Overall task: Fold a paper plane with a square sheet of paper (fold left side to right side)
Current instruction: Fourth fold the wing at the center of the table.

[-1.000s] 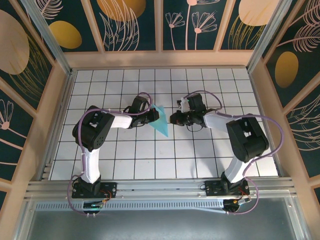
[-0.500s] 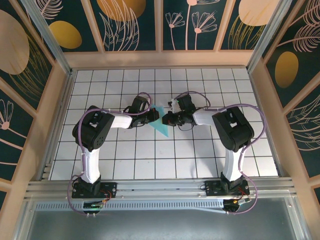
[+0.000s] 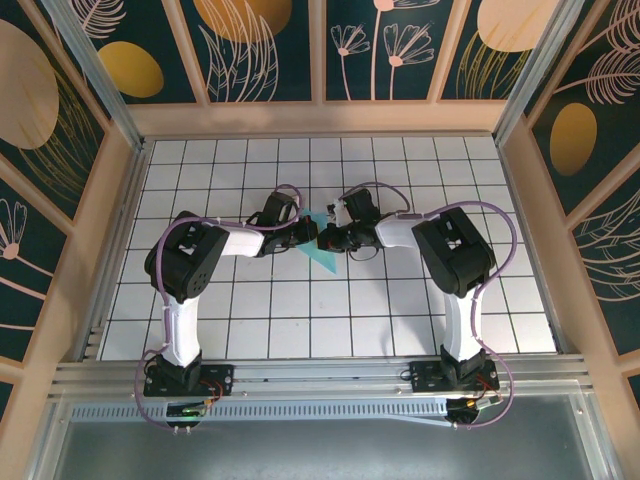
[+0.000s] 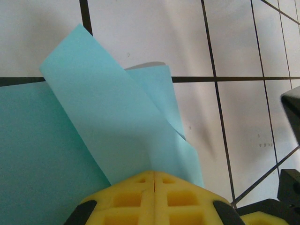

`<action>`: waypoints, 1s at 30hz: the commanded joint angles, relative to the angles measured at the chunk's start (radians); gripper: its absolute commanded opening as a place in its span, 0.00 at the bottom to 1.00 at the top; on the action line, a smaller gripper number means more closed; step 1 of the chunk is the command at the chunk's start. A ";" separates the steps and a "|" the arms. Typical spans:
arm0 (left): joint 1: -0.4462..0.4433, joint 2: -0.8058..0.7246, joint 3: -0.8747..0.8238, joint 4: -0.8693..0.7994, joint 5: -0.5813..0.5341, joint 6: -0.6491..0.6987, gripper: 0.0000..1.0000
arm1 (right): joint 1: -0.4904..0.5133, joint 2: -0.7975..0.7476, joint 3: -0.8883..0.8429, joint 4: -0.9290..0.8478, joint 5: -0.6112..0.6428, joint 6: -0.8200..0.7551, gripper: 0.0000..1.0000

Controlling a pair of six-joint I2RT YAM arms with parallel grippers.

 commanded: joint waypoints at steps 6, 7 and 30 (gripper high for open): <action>0.007 0.055 -0.024 -0.098 -0.054 -0.005 0.00 | 0.019 0.012 0.008 -0.110 0.025 -0.058 0.00; 0.006 0.054 -0.024 -0.101 -0.056 -0.005 0.00 | 0.021 0.005 0.000 -0.116 0.021 -0.062 0.00; 0.006 0.025 0.008 -0.129 -0.039 0.004 0.00 | 0.050 -0.240 -0.228 -0.227 -0.010 -0.084 0.00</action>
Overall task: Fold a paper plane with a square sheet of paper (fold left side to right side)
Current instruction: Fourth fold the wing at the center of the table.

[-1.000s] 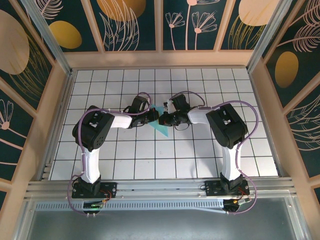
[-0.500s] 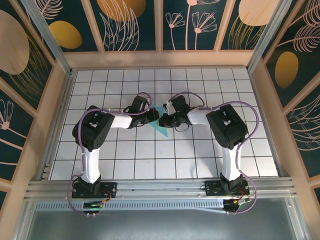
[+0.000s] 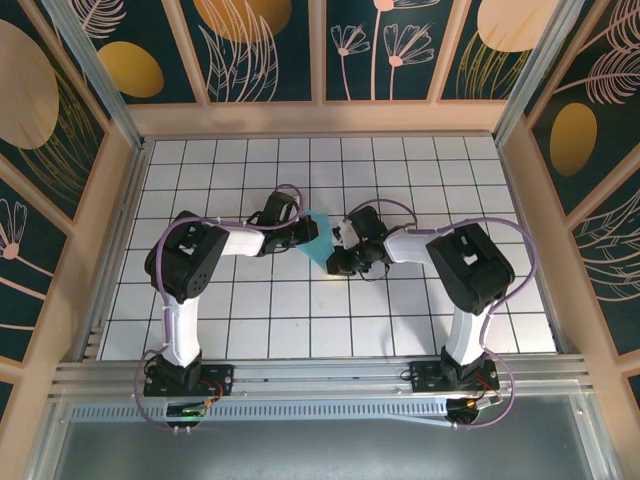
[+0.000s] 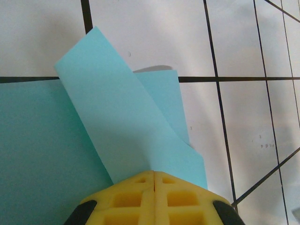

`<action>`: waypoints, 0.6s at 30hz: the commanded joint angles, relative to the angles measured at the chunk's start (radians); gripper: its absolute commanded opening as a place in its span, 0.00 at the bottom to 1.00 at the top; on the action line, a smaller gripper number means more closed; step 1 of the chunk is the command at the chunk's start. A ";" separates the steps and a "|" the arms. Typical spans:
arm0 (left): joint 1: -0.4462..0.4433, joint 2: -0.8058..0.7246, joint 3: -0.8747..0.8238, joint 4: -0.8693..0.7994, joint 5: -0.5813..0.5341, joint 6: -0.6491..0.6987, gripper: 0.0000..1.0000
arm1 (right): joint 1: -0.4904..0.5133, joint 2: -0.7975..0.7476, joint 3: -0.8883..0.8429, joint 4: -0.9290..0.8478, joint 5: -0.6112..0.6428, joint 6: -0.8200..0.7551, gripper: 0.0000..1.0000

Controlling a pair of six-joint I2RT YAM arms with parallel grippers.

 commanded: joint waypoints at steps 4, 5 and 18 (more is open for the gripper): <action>0.006 -0.025 0.046 -0.114 0.018 0.001 0.06 | -0.018 -0.142 -0.015 -0.127 0.003 -0.044 0.02; 0.006 -0.041 0.064 -0.123 0.022 0.004 0.07 | -0.031 -0.159 -0.007 -0.132 0.000 -0.053 0.06; 0.009 -0.338 0.018 -0.214 -0.161 0.070 0.39 | -0.146 -0.067 0.133 0.045 0.015 -0.091 0.36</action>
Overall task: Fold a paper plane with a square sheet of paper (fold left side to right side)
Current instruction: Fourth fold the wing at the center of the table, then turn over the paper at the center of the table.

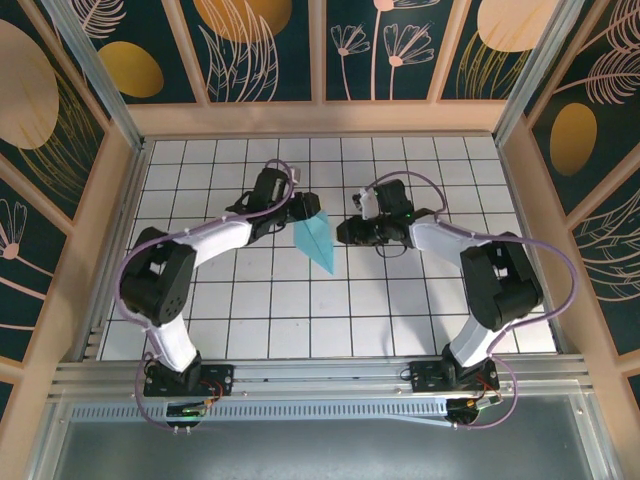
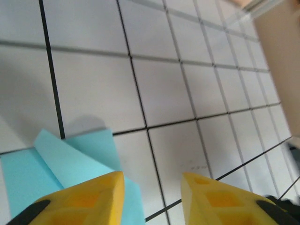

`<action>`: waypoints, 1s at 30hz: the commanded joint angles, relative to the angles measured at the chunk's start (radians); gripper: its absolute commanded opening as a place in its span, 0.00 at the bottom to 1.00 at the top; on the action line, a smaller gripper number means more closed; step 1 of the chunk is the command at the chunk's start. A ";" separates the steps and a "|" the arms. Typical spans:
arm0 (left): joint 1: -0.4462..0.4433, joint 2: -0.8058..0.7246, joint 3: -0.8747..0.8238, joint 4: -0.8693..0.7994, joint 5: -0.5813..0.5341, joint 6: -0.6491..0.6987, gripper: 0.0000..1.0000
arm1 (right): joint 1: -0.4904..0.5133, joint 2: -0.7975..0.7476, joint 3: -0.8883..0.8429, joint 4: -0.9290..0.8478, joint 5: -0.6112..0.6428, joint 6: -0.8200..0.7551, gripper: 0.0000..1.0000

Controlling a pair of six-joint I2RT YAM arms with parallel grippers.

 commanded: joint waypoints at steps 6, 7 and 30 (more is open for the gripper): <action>0.008 -0.211 -0.218 -0.012 -0.164 0.002 0.47 | 0.002 0.198 0.112 0.103 -0.026 -0.037 0.37; 0.008 -0.232 -0.242 -0.008 -0.177 -0.003 0.49 | 0.002 0.216 0.123 0.107 -0.033 -0.036 0.37; 0.076 -0.558 -0.468 0.243 -0.069 -0.110 0.80 | -0.044 0.071 0.078 0.218 -0.176 -0.074 0.00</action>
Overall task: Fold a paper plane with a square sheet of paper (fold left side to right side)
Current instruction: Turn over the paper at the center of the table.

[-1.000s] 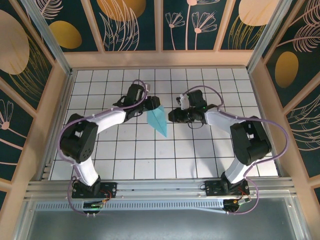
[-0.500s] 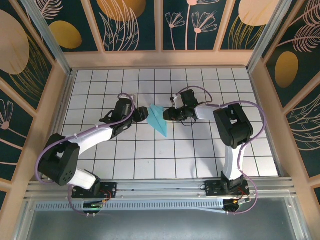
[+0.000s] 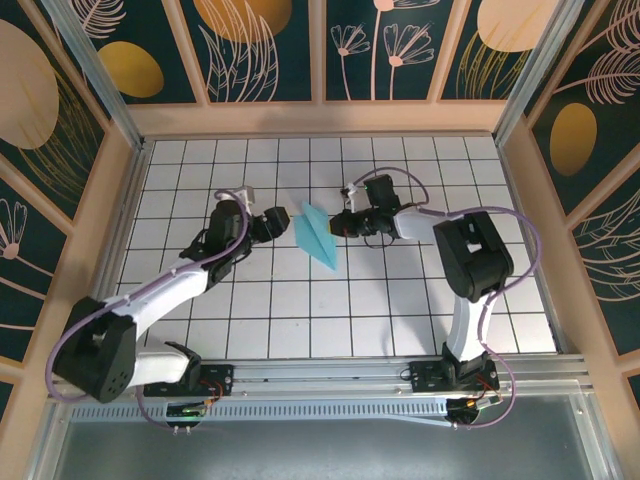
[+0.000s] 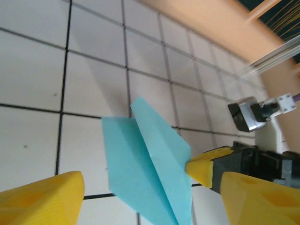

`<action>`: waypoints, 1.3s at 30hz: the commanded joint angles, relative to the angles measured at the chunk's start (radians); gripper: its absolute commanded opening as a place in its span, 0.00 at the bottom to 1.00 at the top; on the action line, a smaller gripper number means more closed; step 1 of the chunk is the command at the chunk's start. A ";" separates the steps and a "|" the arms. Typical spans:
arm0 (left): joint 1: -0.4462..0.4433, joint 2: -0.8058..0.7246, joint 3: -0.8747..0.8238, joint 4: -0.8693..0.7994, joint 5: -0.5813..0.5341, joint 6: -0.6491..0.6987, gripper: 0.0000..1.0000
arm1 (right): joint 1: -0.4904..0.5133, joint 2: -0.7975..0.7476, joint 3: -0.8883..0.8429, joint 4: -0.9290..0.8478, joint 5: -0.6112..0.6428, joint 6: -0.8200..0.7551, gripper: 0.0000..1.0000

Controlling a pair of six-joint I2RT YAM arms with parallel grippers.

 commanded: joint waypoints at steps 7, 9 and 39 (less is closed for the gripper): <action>0.050 -0.196 -0.075 0.390 0.343 -0.054 0.81 | -0.088 -0.317 -0.065 0.140 -0.256 -0.029 0.00; 0.051 -0.198 -0.060 0.444 0.428 -0.066 0.79 | -0.099 -0.363 -0.084 0.200 -0.319 0.017 0.00; -0.048 0.038 0.119 0.542 0.622 -0.084 0.60 | -0.041 -0.385 -0.170 0.830 -0.535 0.510 0.00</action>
